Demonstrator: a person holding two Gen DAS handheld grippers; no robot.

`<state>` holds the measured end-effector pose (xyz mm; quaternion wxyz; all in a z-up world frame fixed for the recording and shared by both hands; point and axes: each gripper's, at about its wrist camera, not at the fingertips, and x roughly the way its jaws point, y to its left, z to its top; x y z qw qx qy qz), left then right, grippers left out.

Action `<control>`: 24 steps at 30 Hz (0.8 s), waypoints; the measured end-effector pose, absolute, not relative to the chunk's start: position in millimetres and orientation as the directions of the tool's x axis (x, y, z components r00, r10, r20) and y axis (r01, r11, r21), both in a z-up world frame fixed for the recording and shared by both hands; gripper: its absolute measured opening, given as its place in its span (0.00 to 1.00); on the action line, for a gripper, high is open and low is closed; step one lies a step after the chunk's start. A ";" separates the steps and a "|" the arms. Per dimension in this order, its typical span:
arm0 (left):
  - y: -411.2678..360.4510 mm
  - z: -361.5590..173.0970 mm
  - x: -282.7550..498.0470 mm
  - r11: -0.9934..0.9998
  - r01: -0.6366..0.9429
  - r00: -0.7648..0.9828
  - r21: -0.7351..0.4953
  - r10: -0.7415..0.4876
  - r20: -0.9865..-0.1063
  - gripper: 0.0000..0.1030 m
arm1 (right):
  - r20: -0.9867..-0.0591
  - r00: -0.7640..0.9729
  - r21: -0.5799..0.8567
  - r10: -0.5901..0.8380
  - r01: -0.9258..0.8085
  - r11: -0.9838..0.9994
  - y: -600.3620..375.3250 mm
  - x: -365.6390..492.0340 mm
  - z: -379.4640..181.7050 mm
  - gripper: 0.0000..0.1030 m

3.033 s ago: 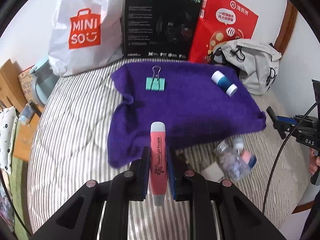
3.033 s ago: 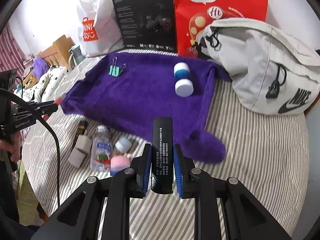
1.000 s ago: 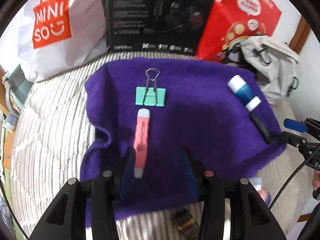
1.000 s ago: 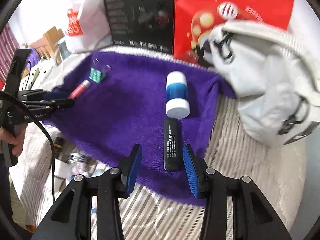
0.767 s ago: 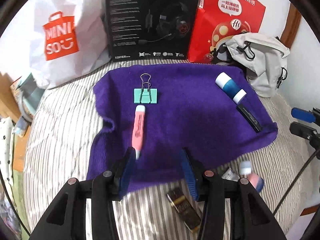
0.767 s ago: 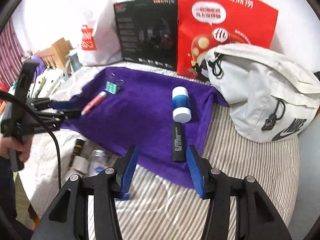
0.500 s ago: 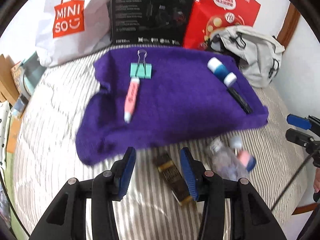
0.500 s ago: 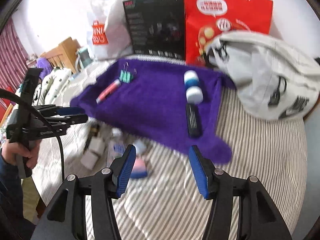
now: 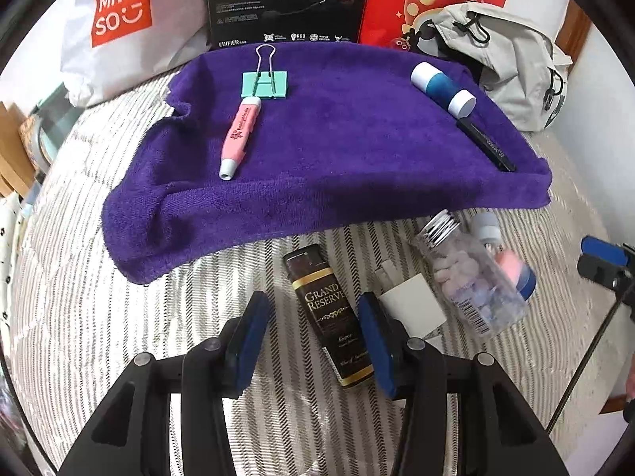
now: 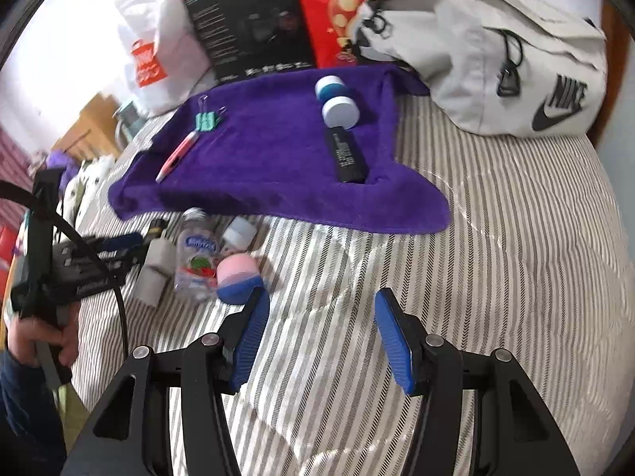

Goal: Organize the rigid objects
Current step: 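Grasp the Grand Reserve box with the left gripper while the right grasps the pink-blue sponge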

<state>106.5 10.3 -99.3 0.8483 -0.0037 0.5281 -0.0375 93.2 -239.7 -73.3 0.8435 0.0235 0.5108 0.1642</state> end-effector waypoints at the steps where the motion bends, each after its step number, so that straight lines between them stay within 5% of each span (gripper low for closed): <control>1: 12.8 -99.4 103.8 0.998 0.055 0.446 -0.039 -0.059 -0.893 0.44 | -0.846 0.435 0.218 0.308 -0.246 0.945 -240.1 92.5 -75.2 0.54; 15: 19.4 -100.6 99.9 0.997 0.074 0.488 -0.002 -0.037 -0.872 0.40 | -0.876 0.371 0.195 0.308 -0.312 0.930 -204.9 89.4 -103.3 0.54; 16: 17.8 -100.9 101.2 0.997 0.074 0.489 0.004 -0.033 -0.872 0.39 | -0.878 0.366 0.193 0.307 -0.315 0.929 -202.4 89.3 -103.7 0.54; 18: 14.0 -100.0 101.8 0.997 0.083 0.496 0.001 -0.041 -0.868 0.22 | -0.881 0.361 0.190 0.306 -0.323 0.927 -198.7 88.9 -104.3 0.54; 24: 20.8 -97.8 97.4 0.996 0.081 0.489 -0.034 -0.070 -0.869 0.22 | -0.872 0.360 0.194 0.333 -0.371 0.908 -185.0 89.6 -102.2 0.54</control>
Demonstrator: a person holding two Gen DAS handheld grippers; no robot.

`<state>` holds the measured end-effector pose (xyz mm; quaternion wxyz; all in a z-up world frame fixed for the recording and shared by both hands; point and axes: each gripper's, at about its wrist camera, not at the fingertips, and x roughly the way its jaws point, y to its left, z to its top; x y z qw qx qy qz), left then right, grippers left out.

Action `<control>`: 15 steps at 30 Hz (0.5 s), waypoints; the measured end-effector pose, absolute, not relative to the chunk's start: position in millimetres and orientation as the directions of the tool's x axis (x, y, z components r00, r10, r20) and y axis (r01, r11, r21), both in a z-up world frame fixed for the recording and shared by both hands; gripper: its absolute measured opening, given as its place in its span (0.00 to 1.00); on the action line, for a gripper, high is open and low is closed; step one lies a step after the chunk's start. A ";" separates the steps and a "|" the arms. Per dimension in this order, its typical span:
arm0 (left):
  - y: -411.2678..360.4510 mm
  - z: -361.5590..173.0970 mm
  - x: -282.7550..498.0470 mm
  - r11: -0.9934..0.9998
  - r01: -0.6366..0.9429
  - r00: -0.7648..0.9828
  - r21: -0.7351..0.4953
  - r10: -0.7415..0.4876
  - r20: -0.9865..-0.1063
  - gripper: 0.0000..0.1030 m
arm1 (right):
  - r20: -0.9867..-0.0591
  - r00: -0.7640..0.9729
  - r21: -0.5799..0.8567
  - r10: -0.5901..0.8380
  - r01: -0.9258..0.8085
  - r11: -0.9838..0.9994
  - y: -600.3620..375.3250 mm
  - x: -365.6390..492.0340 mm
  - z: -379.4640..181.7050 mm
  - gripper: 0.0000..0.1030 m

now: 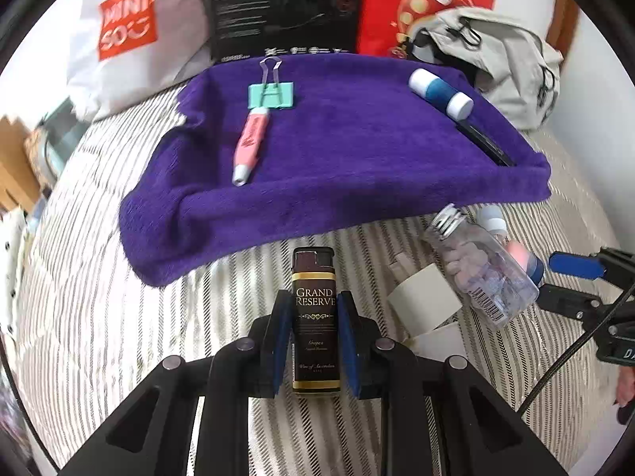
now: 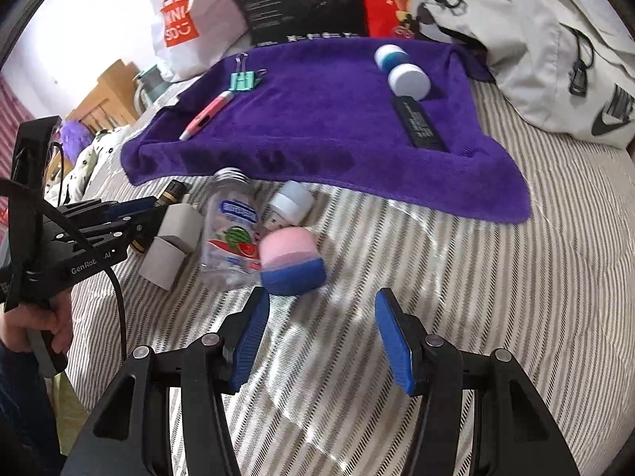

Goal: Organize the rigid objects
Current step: 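Grasp the Grand Reserve box with the left gripper while the right grasps the pink-blue sponge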

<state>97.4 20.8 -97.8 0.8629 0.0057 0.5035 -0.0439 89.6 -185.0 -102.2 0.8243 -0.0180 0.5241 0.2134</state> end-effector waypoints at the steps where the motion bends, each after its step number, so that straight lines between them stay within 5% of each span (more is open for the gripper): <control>1: 23.2 -97.7 96.5 0.996 0.082 0.488 -0.046 -0.080 -0.869 0.22 | -0.871 0.360 0.193 0.335 -0.377 0.906 -183.7 90.7 -102.5 0.54; 12: 19.6 -98.8 97.2 0.995 0.093 0.477 -0.022 -0.064 -0.876 0.22 | -0.871 0.380 0.126 0.312 -0.441 0.888 -164.1 106.7 -110.9 0.53; 15: 21.1 -98.7 97.5 0.996 0.090 0.477 -0.029 -0.069 -0.876 0.22 | -0.867 0.406 0.077 0.287 -0.462 0.884 -159.9 105.1 -111.4 0.39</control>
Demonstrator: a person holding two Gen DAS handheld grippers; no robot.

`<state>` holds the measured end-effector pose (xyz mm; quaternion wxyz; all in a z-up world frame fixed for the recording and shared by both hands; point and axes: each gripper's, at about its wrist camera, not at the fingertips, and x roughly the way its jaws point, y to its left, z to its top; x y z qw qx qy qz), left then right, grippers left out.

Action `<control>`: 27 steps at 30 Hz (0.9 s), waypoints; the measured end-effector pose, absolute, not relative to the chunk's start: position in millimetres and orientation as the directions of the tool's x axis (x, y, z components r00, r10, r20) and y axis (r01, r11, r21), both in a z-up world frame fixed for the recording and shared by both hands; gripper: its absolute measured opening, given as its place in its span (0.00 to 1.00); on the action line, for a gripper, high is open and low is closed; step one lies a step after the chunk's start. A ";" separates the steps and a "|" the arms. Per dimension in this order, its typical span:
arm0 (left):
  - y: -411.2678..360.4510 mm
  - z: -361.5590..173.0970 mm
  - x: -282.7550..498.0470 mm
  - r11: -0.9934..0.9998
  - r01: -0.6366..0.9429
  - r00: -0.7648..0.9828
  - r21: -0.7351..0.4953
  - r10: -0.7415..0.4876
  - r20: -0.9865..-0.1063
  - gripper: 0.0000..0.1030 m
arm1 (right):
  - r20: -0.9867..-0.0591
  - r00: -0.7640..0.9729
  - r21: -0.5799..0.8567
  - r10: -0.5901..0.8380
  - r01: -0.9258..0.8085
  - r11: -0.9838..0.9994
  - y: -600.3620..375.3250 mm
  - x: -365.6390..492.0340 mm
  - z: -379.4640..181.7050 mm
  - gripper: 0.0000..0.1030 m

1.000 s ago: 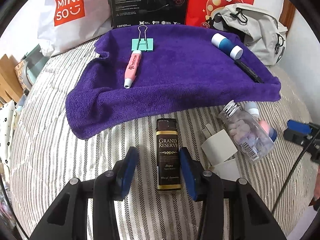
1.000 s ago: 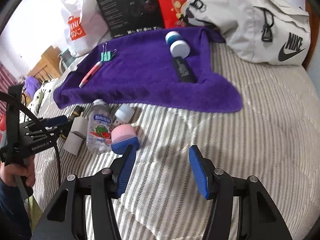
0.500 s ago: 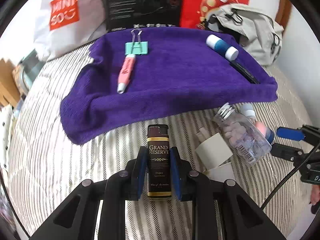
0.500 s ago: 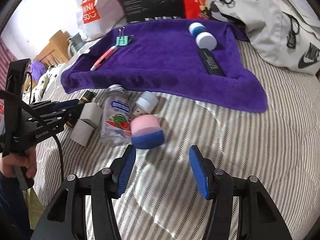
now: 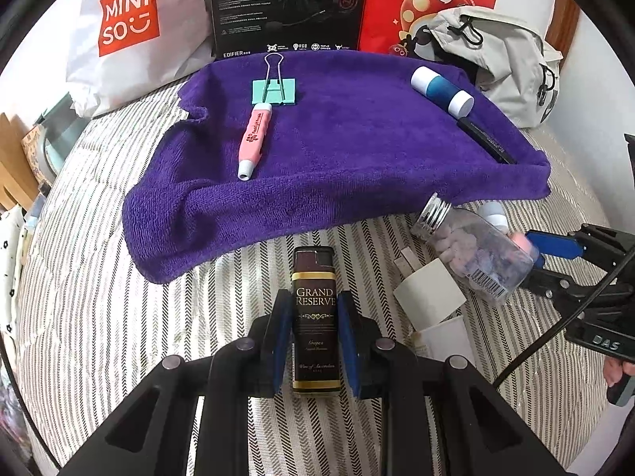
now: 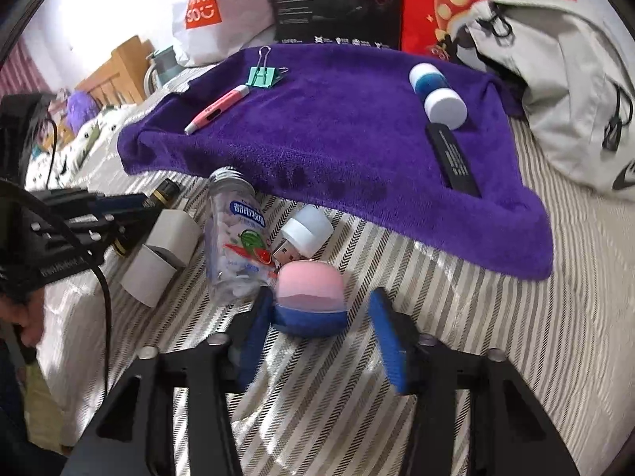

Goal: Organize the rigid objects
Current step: 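Grasp the Grand Reserve box with the left gripper while the right grasps the pink-blue sponge, then carry the Grand Reserve box and sponge toward the towel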

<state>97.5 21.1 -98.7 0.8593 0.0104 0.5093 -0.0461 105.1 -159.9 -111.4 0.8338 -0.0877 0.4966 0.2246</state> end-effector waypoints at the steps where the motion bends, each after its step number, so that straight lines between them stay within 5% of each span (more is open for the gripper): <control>1: 21.1 -98.8 97.3 0.996 0.090 0.478 -0.028 -0.068 -0.876 0.22 | -0.867 0.419 0.049 0.270 -0.468 0.883 -159.1 104.0 -111.7 0.36; 17: 23.4 -99.4 89.9 0.997 0.079 0.487 0.009 -0.031 -0.873 0.23 | -0.896 0.407 0.001 0.177 -0.397 0.918 -206.5 89.3 -107.1 0.36; 27: 33.2 -97.4 88.9 0.994 0.085 0.480 -0.064 -0.097 -0.872 0.22 | -0.891 0.379 0.089 0.250 -0.395 0.914 -216.0 88.0 -101.1 0.36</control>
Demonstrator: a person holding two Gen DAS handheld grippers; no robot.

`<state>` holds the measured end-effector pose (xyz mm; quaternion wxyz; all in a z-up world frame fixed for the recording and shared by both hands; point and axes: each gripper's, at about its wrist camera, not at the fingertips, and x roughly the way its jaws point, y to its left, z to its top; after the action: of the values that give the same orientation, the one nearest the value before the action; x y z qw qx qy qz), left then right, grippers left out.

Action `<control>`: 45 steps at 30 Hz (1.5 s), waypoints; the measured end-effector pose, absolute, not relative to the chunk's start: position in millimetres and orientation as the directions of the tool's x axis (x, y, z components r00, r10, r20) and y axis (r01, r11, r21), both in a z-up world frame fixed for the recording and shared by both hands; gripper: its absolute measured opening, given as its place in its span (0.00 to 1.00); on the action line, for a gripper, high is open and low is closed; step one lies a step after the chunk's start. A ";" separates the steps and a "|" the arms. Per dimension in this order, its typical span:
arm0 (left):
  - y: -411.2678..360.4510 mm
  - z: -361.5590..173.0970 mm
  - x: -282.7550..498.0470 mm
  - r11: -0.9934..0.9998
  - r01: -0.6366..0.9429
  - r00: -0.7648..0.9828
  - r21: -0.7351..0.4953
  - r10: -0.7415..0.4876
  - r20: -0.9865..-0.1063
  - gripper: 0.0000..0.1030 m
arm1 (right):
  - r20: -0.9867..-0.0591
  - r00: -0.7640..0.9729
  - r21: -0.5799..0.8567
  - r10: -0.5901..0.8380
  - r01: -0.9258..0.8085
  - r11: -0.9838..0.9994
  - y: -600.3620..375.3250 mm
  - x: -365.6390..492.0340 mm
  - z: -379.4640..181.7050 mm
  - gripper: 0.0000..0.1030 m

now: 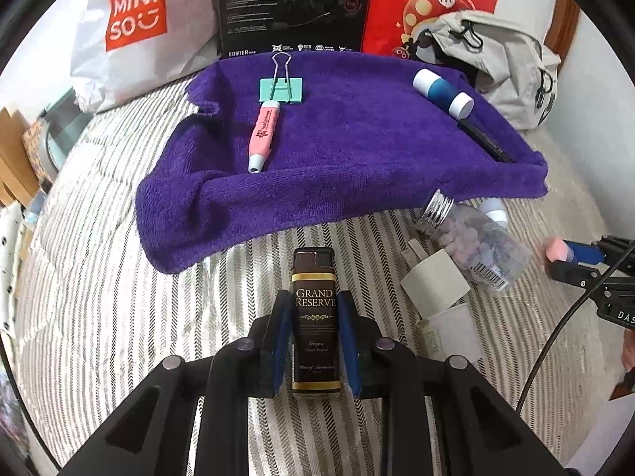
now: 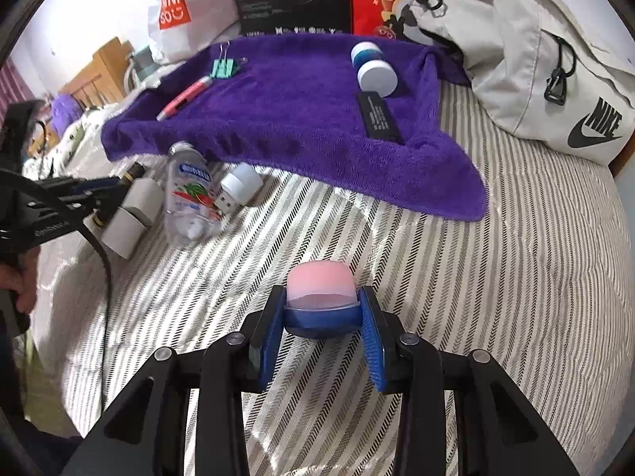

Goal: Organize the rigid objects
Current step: 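Carry the Grand Reserve box and sponge toward the towel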

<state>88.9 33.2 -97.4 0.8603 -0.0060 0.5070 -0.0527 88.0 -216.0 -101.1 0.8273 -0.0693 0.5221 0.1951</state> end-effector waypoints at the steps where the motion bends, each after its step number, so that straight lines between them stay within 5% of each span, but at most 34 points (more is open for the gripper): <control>1: 35.8 -96.0 87.5 0.994 0.080 0.484 -0.077 -0.106 -0.868 0.22 | -0.890 0.380 0.088 0.250 -0.394 0.915 -216.0 88.1 -99.6 0.36; 45: 54.0 -46.3 179.7 0.987 0.092 0.548 -0.129 -0.158 -0.821 0.22 | -0.829 0.441 0.134 0.343 -0.439 0.888 -188.2 195.5 -54.6 0.36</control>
<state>179.7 54.0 -46.3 0.8792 -0.0354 0.4699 -0.0709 195.5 -188.2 -54.6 0.8475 -0.0503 0.4754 0.2307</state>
